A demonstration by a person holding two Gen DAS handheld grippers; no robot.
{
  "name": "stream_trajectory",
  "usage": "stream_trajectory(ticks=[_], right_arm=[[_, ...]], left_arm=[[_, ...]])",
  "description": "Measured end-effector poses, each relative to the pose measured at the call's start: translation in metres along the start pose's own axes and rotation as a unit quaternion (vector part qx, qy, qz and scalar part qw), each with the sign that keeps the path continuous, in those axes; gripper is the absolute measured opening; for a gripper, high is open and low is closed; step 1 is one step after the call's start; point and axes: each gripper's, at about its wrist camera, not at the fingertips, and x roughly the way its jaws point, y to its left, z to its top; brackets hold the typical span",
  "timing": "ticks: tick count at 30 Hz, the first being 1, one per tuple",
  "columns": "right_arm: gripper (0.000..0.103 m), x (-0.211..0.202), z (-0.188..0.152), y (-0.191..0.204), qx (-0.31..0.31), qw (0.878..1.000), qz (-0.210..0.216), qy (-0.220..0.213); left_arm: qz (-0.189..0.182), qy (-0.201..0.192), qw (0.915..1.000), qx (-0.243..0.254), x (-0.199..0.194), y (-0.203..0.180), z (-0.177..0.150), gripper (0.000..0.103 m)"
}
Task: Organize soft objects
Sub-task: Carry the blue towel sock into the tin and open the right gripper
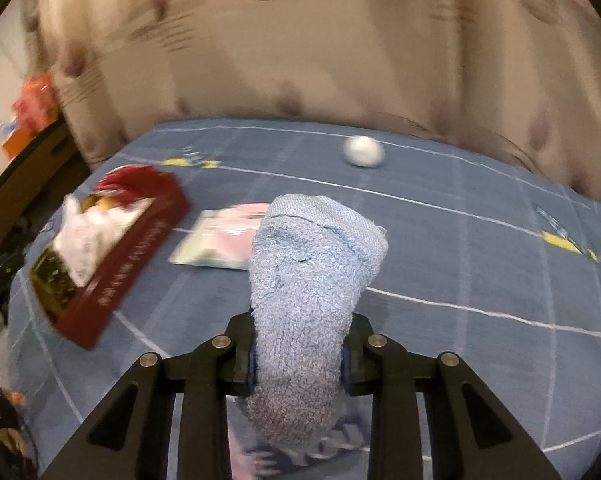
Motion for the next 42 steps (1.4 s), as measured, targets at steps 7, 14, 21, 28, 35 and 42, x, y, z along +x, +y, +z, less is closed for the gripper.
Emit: stream_trajectory(ticks=[7, 14, 21, 28, 35, 42], right_arm=[[0.027, 0.006, 0.008, 0.074, -0.049, 0.997, 0.052, 0.000], [0.027, 0.016, 0.012, 0.129, -0.088, 0.993, 0.084, 0.005], [0.027, 0.025, 0.010, 0.169, -0.114, 0.987, 0.111, 0.011], [0.027, 0.034, 0.012, 0.199, -0.133, 0.983, 0.124, 0.015], [0.027, 0.053, 0.012, 0.220, -0.138, 0.980, 0.138, 0.033], [0.027, 0.070, 0.006, 0.235, -0.156, 0.978, 0.130, 0.043]], left_arm=[[0.004, -0.004, 0.9999, -0.008, 0.000, 0.002, 0.001, 0.049], [0.009, -0.007, 0.9996, -0.026, -0.001, 0.010, 0.003, 0.049], [0.015, 0.002, 0.9974, -0.071, 0.002, 0.027, 0.004, 0.049], [0.031, -0.002, 0.9951, -0.094, 0.001, 0.036, 0.005, 0.049], [0.032, -0.003, 0.9934, -0.110, 0.002, 0.042, 0.005, 0.049], [0.034, -0.002, 0.9929, -0.114, 0.003, 0.044, 0.006, 0.049]])
